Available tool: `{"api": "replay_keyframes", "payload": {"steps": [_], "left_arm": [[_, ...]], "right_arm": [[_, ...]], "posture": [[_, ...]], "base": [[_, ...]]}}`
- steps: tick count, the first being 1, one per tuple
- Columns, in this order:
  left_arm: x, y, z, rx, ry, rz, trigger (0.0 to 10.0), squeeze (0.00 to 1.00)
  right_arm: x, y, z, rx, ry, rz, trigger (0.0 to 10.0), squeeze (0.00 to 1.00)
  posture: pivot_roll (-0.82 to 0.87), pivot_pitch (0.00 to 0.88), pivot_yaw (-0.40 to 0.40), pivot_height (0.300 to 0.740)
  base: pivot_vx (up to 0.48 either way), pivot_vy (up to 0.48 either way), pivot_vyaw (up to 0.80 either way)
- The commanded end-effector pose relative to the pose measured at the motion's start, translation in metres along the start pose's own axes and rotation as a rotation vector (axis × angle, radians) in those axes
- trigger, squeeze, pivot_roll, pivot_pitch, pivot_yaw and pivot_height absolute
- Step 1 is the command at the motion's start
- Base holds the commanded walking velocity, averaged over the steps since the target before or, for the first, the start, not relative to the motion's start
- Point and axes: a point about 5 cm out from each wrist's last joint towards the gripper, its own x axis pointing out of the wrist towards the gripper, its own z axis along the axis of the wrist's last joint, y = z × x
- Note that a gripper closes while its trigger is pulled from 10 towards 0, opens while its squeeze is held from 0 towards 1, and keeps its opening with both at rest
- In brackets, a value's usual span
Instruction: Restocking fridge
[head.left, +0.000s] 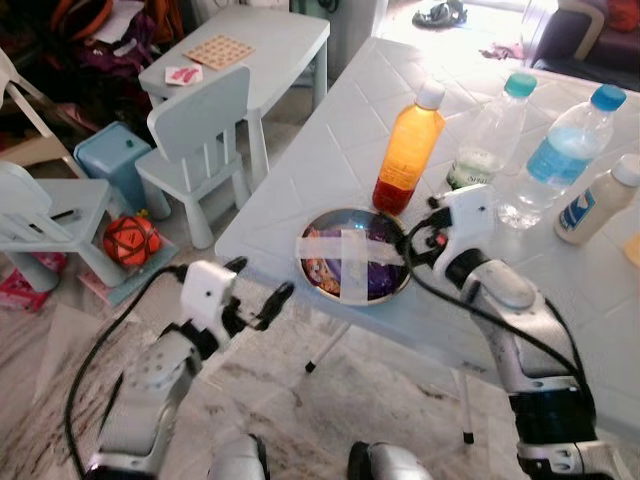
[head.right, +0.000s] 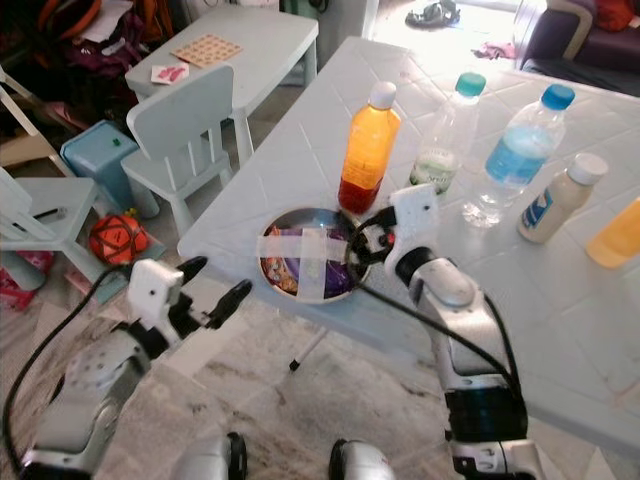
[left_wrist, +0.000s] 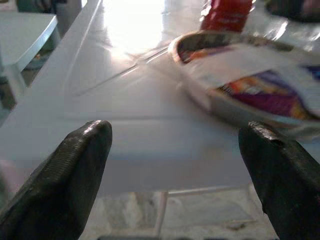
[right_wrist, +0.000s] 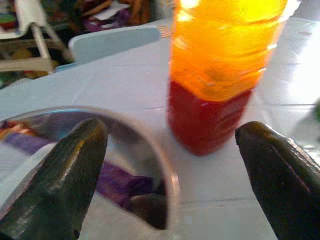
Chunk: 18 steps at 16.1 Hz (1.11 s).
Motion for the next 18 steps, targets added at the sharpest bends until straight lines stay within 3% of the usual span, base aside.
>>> {"api": "replay_keyframes", "payload": {"steps": [1, 3, 7, 11, 15, 18], "left_arm": [[0.003, -0.005, 0.003, 0.01, -0.001, -0.034, 10.0, 0.0], [0.008, -0.007, 0.004, 0.014, -0.005, -0.046, 10.0, 0.0], [0.014, -0.008, 0.006, 0.01, -0.01, -0.05, 10.0, 0.0], [0.024, -0.011, 0.008, 0.017, -0.02, -0.07, 10.0, 0.0], [0.035, -0.015, 0.012, 0.03, -0.032, -0.096, 10.0, 0.0], [0.039, -0.019, 0.012, 0.029, -0.037, -0.104, 10.0, 0.0]], "right_arm": [[0.003, 0.004, -0.001, 0.006, -0.004, 0.034, 10.0, 0.0], [0.005, 0.008, -0.009, 0.01, 0.029, 0.061, 10.0, 0.0], [-0.011, 0.006, -0.032, -0.01, 0.158, 0.053, 10.0, 0.0], [-0.019, 0.017, -0.036, 0.005, 0.199, 0.063, 10.0, 0.0], [-0.026, 0.037, -0.025, 0.044, 0.211, 0.096, 10.0, 0.0], [-0.033, 0.037, -0.028, 0.058, 0.252, 0.056, 10.0, 0.0]], "posture": [[0.03, 0.125, -0.005, 0.74], [0.03, 0.124, -0.004, 0.74], [0.02, 0.123, -0.002, 0.74], [0.01, 0.118, -0.002, 0.74], [0.0, 0.114, -0.003, 0.74], [-0.01, 0.116, -0.004, 0.74]], "base": [[0.0, 0.0, 0.0], [0.0, 0.0, 0.0], [0.0, 0.0, 0.0], [0.0, 0.0, 0.0], [0.0, 0.0, 0.0], [0.0, 0.0, 0.0]]}}
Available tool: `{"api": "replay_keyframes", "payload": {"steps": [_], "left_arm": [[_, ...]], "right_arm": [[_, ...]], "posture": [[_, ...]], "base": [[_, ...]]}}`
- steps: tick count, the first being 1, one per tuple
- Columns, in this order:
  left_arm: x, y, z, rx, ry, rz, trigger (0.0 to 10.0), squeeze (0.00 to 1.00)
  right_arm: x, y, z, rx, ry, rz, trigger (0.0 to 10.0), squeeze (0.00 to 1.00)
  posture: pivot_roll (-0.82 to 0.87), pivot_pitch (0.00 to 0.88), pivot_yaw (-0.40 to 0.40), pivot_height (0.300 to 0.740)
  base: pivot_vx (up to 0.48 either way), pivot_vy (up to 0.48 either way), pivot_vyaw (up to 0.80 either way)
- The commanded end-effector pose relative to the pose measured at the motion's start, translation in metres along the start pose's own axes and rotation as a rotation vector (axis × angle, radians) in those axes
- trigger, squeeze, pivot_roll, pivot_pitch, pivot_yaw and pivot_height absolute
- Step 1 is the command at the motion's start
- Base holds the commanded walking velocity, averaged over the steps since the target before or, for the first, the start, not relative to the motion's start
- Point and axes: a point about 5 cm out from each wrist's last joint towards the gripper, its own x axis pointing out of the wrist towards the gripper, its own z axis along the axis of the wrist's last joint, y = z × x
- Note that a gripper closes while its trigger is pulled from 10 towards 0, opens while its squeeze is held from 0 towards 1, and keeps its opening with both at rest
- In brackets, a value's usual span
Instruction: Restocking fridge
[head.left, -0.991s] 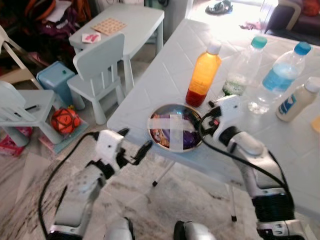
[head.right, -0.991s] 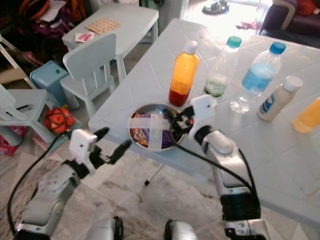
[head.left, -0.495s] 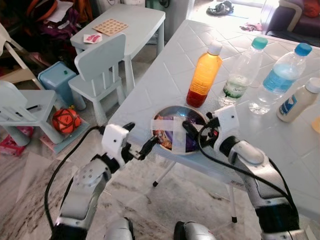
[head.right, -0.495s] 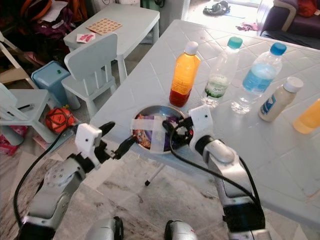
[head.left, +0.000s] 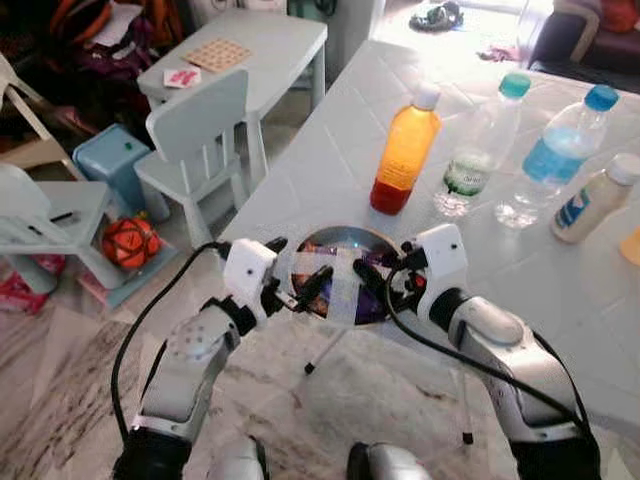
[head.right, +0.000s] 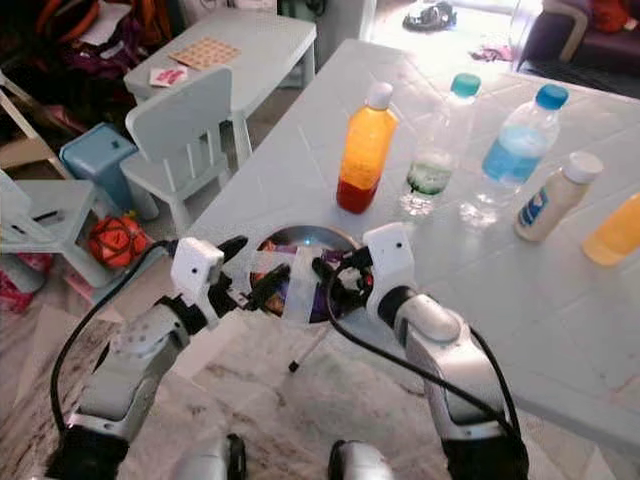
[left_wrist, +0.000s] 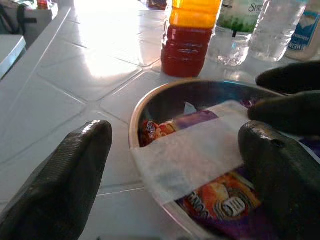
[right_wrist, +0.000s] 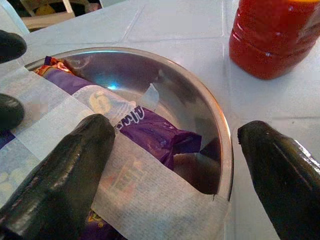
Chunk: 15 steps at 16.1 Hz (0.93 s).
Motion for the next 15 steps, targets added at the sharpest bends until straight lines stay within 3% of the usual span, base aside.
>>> {"api": "replay_keyframes", "payload": {"steps": [1, 4, 6, 11, 15], "left_arm": [[0.003, -0.003, -0.002, 0.009, 0.008, -0.016, 10.0, 0.0], [0.009, -0.004, 0.003, 0.012, -0.02, -0.013, 10.0, 0.0], [0.011, 0.004, 0.011, 0.025, -0.06, 0.041, 10.0, 0.0], [0.002, 0.033, 0.027, 0.013, -0.146, 0.236, 10.0, 0.0], [-0.005, 0.04, 0.027, 0.003, -0.146, 0.284, 10.0, 0.0]], "right_arm": [[-0.004, 0.0, -0.013, 0.022, 0.075, -0.024, 10.0, 0.0], [-0.013, -0.007, -0.023, 0.093, 0.127, -0.114, 10.0, 0.0], [-0.015, -0.015, -0.025, 0.175, 0.139, -0.223, 10.0, 0.0], [-0.011, -0.027, -0.021, 0.304, 0.094, -0.399, 10.0, 0.0], [-0.008, -0.028, -0.016, 0.409, 0.069, -0.468, 10.0, 0.0]], "posture": [[-0.01, 0.118, -0.002, 0.74], [-0.02, 0.122, 0.003, 0.74], [-0.02, 0.124, 0.011, 0.74], [-0.01, 0.125, 0.011, 0.74], [0.0, 0.127, 0.008, 0.74]], "base": [[0.0, 0.0, 0.0], [0.0, 0.0, 0.0], [0.0, 0.0, 0.0], [0.0, 0.0, 0.0], [0.0, 0.0, 0.0]]}}
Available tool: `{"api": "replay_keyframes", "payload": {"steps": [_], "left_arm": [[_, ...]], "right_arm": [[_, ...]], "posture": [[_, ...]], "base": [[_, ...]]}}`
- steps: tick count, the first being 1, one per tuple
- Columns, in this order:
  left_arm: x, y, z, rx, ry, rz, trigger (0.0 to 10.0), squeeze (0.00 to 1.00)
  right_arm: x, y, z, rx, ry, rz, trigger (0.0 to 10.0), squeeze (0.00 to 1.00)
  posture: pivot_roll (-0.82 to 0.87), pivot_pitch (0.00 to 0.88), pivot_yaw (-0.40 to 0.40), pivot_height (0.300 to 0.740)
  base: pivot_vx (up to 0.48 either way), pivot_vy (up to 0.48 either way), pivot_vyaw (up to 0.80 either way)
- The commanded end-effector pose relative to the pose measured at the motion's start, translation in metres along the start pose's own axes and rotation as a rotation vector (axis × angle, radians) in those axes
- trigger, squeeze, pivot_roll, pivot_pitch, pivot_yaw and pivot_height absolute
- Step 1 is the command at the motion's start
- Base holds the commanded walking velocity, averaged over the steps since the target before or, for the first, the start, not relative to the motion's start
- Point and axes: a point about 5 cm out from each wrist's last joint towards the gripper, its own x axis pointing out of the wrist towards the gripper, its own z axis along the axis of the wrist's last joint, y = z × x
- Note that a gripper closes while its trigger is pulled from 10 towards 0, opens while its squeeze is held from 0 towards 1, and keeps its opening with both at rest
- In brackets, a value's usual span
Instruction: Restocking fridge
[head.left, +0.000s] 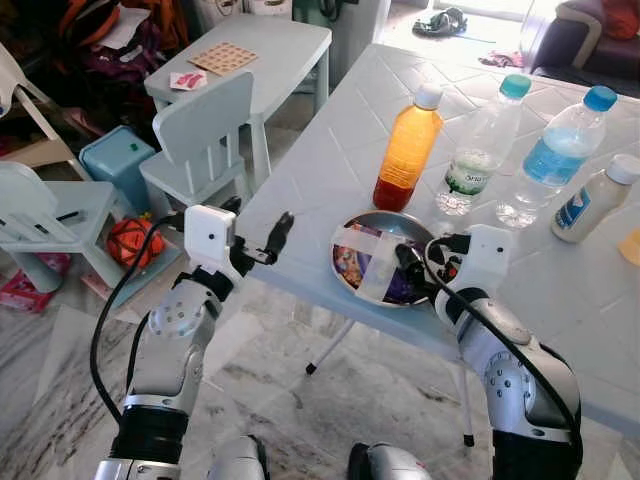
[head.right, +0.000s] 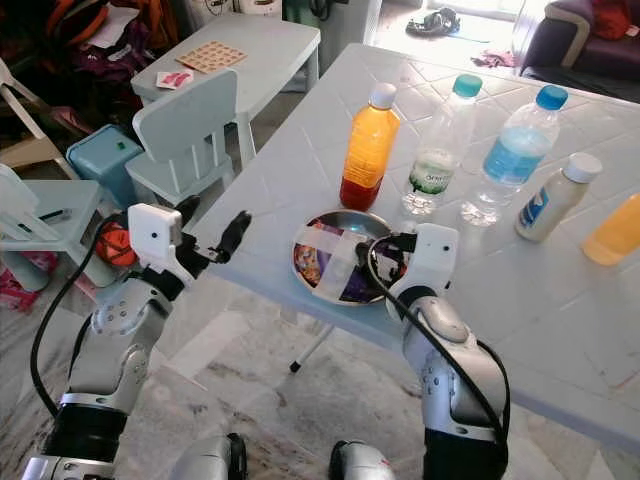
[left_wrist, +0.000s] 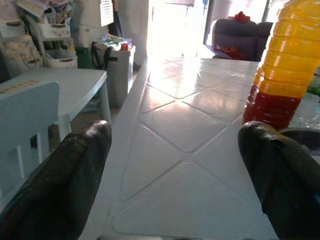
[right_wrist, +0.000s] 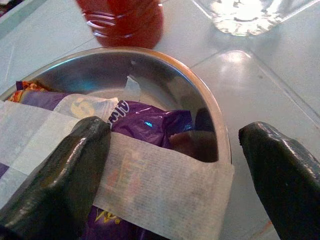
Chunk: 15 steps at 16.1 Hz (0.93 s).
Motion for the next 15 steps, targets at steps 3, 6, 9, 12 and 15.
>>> {"api": "replay_keyframes", "payload": {"steps": [3, 6, 9, 12, 15], "left_arm": [[-0.005, 0.001, -0.002, 0.003, 0.009, 0.014, 10.0, 0.0], [-0.004, 0.001, -0.002, 0.002, 0.006, 0.016, 10.0, 0.0], [-0.002, 0.0, -0.002, -0.001, 0.003, 0.017, 10.0, 0.0], [-0.003, -0.001, -0.003, -0.004, 0.004, 0.018, 10.0, 0.0], [-0.005, 0.0, -0.005, 0.002, 0.012, 0.03, 10.0, 0.0]], "right_arm": [[-0.004, 0.011, 0.009, 0.088, -0.021, 0.025, 10.0, 0.0], [-0.009, 0.018, 0.02, -0.003, -0.076, 0.087, 10.0, 0.0], [-0.008, 0.008, 0.029, -0.212, -0.145, 0.116, 10.0, 0.0], [0.004, -0.019, 0.028, -0.327, -0.139, 0.056, 10.0, 0.0], [0.003, -0.041, 0.016, -0.406, -0.067, -0.03, 10.0, 0.0]], "posture": [[0.0, 0.125, 0.006, 0.74], [-0.01, 0.123, 0.003, 0.74], [-0.01, 0.118, -0.002, 0.74], [-0.01, 0.116, -0.009, 0.74], [-0.01, 0.12, -0.011, 0.74]], "base": [[0.0, 0.0, 0.0], [0.0, 0.0, 0.0], [0.0, 0.0, 0.0], [0.0, 0.0, 0.0], [0.0, 0.0, 0.0]]}}
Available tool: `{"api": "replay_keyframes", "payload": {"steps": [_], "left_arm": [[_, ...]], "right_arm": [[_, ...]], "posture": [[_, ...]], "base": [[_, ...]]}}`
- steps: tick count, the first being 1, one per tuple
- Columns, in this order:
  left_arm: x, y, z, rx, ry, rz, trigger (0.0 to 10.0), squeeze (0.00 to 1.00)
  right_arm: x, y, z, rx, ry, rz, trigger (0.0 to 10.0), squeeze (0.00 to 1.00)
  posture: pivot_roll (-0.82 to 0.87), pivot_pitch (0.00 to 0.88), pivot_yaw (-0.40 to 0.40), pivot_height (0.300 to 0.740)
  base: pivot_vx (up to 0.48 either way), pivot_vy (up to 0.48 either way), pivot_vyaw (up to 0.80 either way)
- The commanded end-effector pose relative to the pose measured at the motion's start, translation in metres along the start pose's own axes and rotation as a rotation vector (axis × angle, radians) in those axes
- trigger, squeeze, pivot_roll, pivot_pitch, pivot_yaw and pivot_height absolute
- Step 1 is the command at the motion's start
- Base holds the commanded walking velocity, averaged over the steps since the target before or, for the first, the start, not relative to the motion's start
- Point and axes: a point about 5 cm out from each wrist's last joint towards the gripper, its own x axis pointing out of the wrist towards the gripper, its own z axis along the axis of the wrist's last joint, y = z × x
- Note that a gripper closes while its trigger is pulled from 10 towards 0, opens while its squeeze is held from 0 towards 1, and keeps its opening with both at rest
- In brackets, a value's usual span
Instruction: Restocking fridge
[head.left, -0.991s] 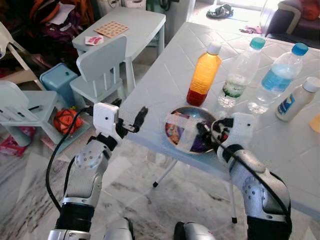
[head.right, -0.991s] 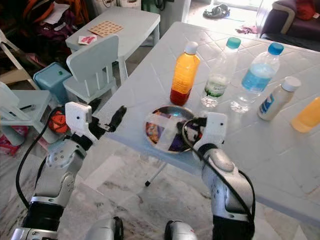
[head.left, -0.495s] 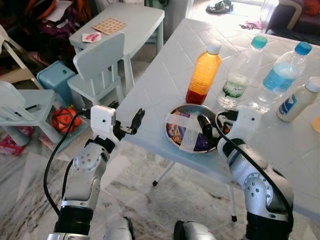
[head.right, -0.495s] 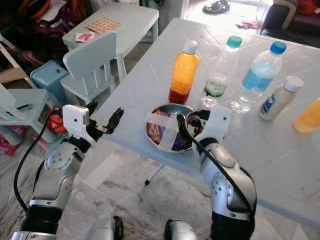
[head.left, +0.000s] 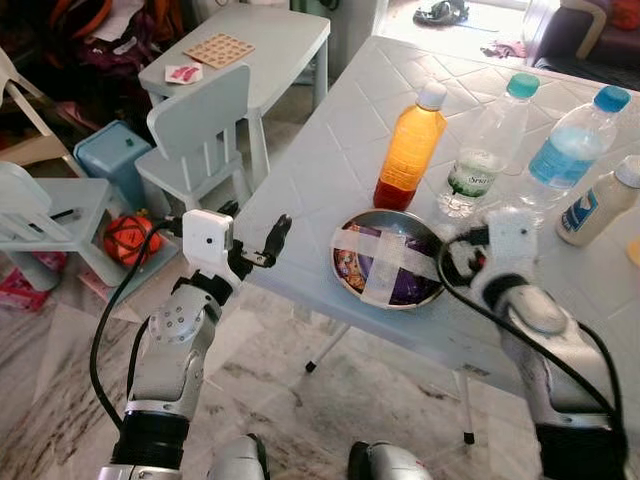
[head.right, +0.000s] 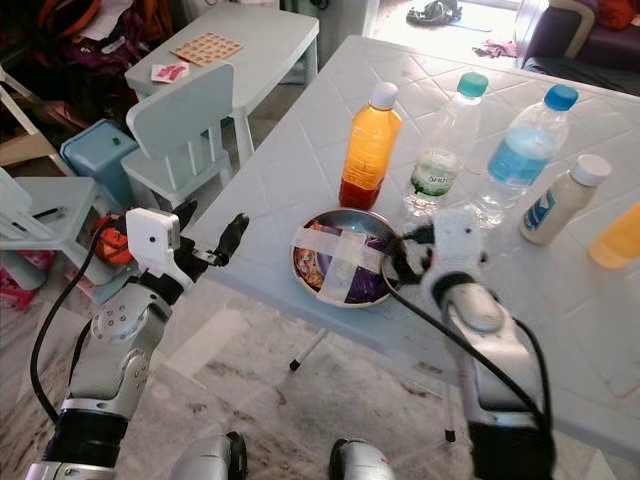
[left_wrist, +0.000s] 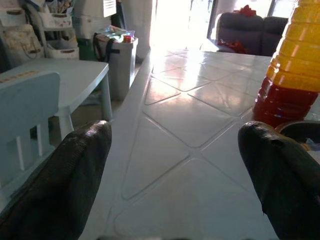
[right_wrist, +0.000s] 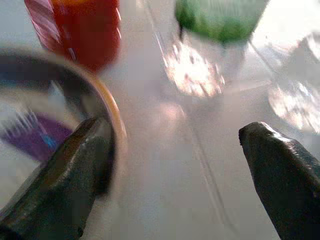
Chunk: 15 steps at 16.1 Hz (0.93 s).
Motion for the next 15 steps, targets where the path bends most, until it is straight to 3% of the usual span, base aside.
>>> {"api": "replay_keyframes", "payload": {"steps": [1, 5, 7, 11, 15], "left_arm": [[-0.003, 0.003, -0.001, 0.015, 0.011, 0.011, 10.0, 0.0], [-0.016, 0.009, -0.01, 0.033, 0.076, 0.017, 10.0, 0.0], [-0.019, 0.011, -0.012, 0.03, 0.086, 0.021, 10.0, 0.0], [-0.015, 0.009, -0.01, 0.031, 0.078, 0.021, 10.0, 0.0], [-0.018, 0.01, -0.01, 0.037, 0.083, 0.026, 10.0, 0.0]], "right_arm": [[-0.003, -0.004, -0.011, -0.022, 0.051, -0.023, 10.0, 0.0], [-0.021, 0.004, -0.023, -0.024, 0.074, -0.002, 10.0, 0.0], [-0.024, 0.018, -0.024, 0.009, 0.079, 0.037, 10.0, 0.0], [-0.015, 0.031, -0.006, 0.087, 0.042, 0.058, 10.0, 0.0], [-0.01, 0.029, 0.013, 0.033, -0.046, 0.054, 10.0, 0.0]], "posture": [[-0.01, 0.12, -0.011, 0.74], [-0.01, 0.129, -0.005, 0.74], [-0.01, 0.132, -0.005, 0.74], [-0.01, 0.133, -0.009, 0.74], [0.0, 0.135, -0.011, 0.74]], "base": [[0.0, 0.0, 0.0], [0.0, 0.0, 0.0], [0.0, 0.0, 0.0], [0.0, 0.0, 0.0], [0.0, 0.0, 0.0]]}}
